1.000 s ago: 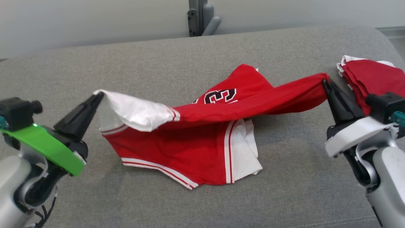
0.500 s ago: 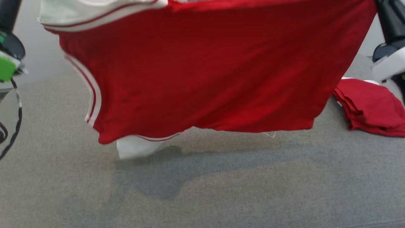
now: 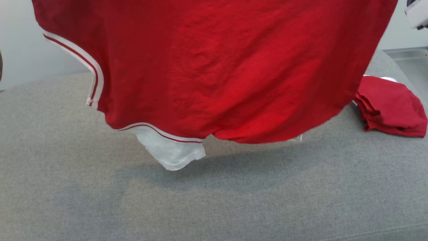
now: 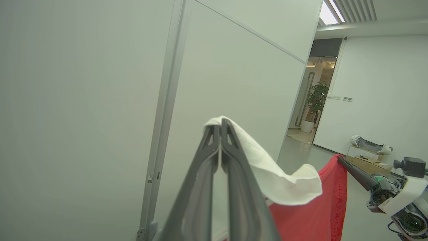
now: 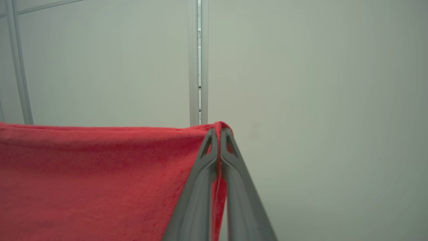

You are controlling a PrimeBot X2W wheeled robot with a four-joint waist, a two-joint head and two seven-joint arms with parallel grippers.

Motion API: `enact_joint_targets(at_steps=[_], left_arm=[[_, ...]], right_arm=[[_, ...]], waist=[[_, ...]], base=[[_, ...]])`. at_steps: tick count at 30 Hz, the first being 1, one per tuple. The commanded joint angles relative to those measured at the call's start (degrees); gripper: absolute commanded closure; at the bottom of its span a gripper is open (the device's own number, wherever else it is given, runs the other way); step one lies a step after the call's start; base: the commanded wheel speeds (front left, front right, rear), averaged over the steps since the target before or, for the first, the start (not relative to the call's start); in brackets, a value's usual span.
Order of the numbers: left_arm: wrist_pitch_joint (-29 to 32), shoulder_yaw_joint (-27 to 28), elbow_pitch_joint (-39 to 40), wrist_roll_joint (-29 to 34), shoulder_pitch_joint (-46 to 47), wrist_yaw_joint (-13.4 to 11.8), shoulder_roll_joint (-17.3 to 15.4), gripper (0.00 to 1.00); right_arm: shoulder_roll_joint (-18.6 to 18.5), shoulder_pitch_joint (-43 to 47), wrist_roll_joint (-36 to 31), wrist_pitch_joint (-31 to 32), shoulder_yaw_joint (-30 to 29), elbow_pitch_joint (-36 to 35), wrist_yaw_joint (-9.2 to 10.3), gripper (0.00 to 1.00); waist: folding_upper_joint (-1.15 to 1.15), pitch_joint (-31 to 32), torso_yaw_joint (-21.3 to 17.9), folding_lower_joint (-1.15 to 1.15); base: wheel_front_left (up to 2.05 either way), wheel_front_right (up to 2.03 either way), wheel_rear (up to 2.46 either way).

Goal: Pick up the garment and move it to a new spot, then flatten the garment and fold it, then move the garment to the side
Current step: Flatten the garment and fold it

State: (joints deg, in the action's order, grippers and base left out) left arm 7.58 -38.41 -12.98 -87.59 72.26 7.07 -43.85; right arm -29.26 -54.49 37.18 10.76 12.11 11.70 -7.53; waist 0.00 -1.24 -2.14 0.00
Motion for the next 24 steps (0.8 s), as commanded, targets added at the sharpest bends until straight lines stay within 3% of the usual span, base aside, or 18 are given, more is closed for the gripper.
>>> enact_joint_targets(at_steps=[1,5,9,14,19,24], left_arm=[[0.8,-0.4,-0.9,0.6,1.0,-0.2,0.1,1.00],[6.3,-2.8,-5.0,3.4,5.1,0.0,-1.8,1.00],[5.7,-5.1,-9.9,10.2,11.2,0.4,-1.0,1.00],[-4.7,-6.8,-14.6,21.1,21.5,0.5,0.9,1.00],[-19.7,-8.8,-18.7,32.4,32.5,0.5,2.5,1.00],[-22.7,-7.7,-17.5,33.1,36.1,0.5,4.4,1.00]], right_arm=[[0.9,-1.6,-0.4,0.1,0.3,0.8,0.08,1.00],[6.9,-7.8,-2.0,-0.6,2.1,7.4,0.08,1.00],[13.1,-16.1,-7.2,-1.5,1.7,17.2,0.08,1.00],[20.9,-29.3,-17.4,-9.3,-4.3,28.5,0.08,1.00],[24.0,-39.3,-32.0,-21.9,-12.1,35.7,0.09,1.00],[26.1,-42.3,-42.3,-25.7,-20.4,36.6,0.08,1.00]], waist=[[0.00,-2.1,-1.2,0.00],[0.00,-7.6,-3.5,0.00],[0.00,-15.0,-4.5,0.00],[0.00,-24.2,-6.5,0.00],[0.00,-32.3,-7.3,0.00],[0.00,-39.1,-5.2,0.00]], base=[[0.00,0.00,0.00],[0.00,0.00,0.00],[0.00,0.00,0.00],[0.00,0.00,0.00],[0.00,0.00,0.00],[0.00,0.00,0.00]])
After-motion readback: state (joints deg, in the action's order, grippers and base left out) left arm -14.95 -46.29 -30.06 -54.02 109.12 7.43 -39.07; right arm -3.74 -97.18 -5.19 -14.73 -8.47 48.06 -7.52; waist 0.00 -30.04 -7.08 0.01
